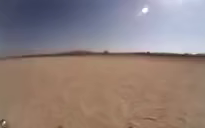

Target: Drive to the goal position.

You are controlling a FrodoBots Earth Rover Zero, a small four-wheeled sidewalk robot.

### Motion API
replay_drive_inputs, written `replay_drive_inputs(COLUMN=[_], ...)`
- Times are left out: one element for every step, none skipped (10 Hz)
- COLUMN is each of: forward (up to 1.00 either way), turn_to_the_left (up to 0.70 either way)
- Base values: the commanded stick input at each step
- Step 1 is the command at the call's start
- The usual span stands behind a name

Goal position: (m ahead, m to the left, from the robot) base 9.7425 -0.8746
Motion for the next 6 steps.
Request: replay_drive_inputs(forward=[1.00,1.00,1.00,1.00,1.00,1.00], turn_to_the_left=[0.00,0.00,0.00,0.00,0.00,0.00])
